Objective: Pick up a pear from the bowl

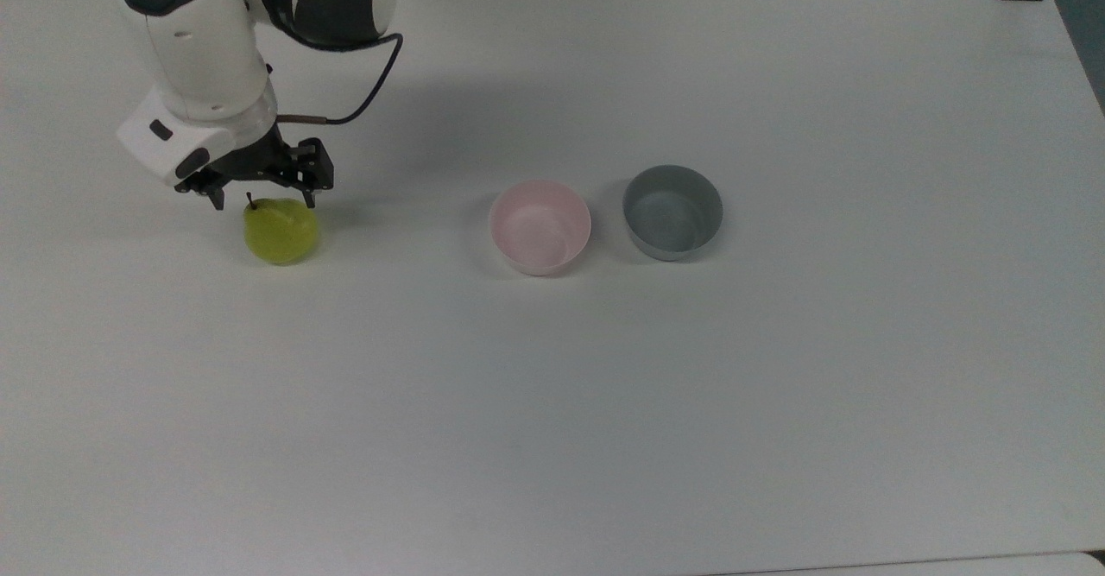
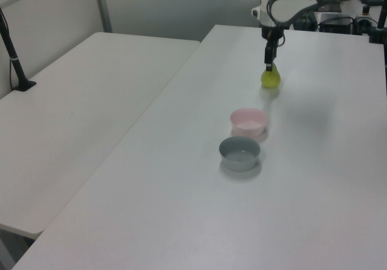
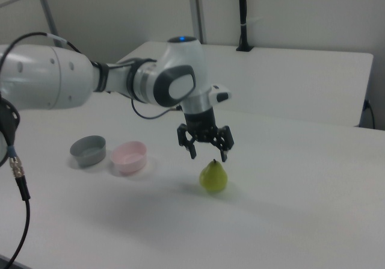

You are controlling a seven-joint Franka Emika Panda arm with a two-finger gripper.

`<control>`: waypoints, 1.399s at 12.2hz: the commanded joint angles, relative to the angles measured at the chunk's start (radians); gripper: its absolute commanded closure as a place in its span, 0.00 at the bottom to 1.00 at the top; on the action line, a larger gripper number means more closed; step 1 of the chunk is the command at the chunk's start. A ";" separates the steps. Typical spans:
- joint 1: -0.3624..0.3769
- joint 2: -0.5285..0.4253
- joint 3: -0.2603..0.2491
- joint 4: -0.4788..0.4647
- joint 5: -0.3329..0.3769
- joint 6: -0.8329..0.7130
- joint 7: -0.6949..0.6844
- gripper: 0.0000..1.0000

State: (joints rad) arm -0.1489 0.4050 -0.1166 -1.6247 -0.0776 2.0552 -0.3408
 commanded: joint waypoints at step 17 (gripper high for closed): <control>0.241 -0.376 0.081 0.020 0.004 -0.434 0.419 0.00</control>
State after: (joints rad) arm 0.0849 0.0411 -0.0266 -1.5881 -0.0778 1.6215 0.0651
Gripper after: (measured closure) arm 0.000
